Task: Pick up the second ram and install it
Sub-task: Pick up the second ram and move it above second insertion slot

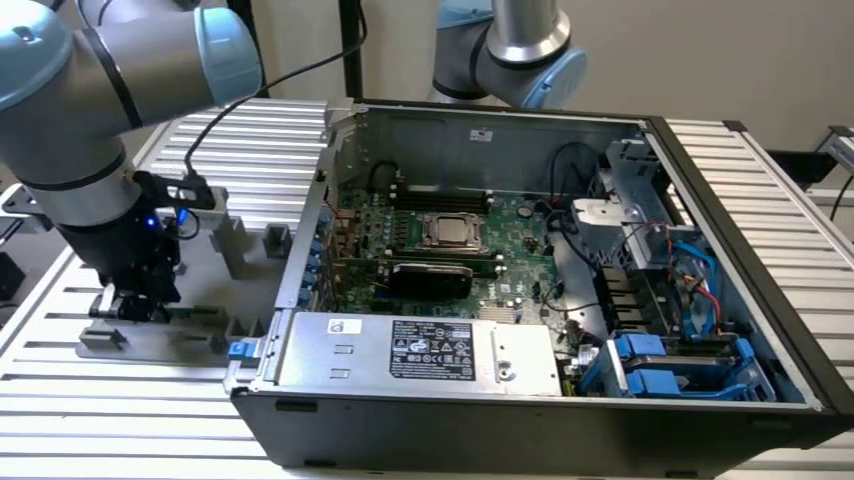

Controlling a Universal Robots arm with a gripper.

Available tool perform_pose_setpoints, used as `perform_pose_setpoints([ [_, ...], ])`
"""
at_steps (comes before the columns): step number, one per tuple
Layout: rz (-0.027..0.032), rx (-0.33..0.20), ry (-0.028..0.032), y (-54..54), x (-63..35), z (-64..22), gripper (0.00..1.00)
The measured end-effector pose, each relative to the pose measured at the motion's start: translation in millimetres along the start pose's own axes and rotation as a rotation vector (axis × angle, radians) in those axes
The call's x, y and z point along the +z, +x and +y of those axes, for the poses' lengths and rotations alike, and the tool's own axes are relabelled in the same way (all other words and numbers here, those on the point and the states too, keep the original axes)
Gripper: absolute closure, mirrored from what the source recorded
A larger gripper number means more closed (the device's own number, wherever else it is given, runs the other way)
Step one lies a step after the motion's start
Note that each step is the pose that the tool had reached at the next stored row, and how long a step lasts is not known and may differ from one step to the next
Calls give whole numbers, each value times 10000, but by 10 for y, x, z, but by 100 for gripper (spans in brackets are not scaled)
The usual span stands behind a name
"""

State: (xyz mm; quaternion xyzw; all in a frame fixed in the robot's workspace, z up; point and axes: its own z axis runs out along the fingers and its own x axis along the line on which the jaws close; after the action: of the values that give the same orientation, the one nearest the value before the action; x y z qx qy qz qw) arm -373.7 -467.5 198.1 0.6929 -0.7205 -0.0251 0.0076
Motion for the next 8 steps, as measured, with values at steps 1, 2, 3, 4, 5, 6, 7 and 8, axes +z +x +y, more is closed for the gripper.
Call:
perform_pose_setpoints([
  [1, -20, 0, 0, 1, 0, 1, 64],
  [2, -39, -1, 1, 1, 2, 2, 64],
  [3, -46, -1, 1, 2, 3, 5, 64],
  [4, -46, -1, 1, 2, 5, 9, 64],
  [5, -48, -3, 2, 2, 7, 12, 64],
  [6, -48, -3, 1, 2, 10, 15, 64],
  [7, -47, -6, 0, 3, 12, 17, 64],
  [8, -45, -15, -2, 3, 12, 17, 64],
])
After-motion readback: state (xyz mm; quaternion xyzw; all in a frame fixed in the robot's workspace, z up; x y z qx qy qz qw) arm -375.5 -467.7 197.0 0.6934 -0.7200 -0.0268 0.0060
